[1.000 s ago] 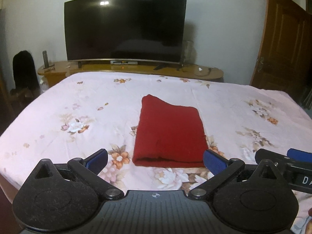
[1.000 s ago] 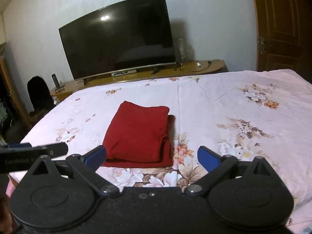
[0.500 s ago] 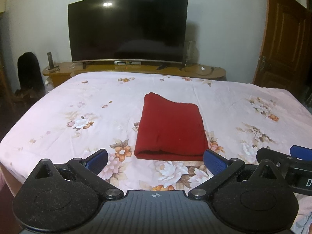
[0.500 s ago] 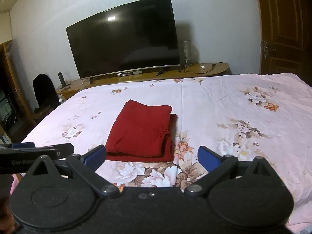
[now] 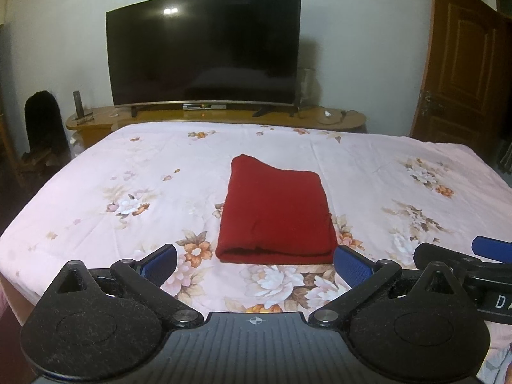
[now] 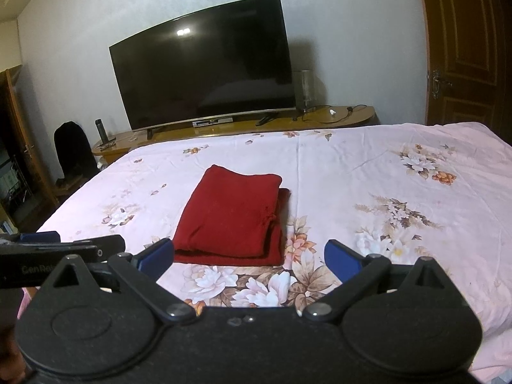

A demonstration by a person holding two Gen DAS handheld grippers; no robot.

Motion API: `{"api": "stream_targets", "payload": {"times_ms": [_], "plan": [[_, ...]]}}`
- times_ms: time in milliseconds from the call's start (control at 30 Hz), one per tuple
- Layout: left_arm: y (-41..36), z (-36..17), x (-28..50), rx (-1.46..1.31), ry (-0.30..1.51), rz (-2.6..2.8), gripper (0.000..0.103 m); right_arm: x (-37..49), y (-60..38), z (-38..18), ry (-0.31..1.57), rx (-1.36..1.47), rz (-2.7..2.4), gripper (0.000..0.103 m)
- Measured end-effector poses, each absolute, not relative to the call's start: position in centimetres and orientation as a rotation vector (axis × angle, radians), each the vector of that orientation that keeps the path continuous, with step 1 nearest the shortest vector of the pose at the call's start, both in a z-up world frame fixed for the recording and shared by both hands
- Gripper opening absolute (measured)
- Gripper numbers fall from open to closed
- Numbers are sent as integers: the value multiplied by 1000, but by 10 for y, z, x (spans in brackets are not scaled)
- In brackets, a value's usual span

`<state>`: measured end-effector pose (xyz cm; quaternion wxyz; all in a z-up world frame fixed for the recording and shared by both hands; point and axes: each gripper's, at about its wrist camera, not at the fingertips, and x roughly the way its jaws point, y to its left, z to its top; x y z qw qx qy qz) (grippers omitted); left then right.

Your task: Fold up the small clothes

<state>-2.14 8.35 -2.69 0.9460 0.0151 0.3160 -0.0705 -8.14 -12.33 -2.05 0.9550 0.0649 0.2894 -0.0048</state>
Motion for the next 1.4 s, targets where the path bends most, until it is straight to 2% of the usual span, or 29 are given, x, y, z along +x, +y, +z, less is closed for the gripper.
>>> {"api": "stream_targets", "payload": {"times_ms": [1400], "plan": [[88,-34,-11,50,645,-115,103,-71,-127,-30,601,98,-80,101]]}}
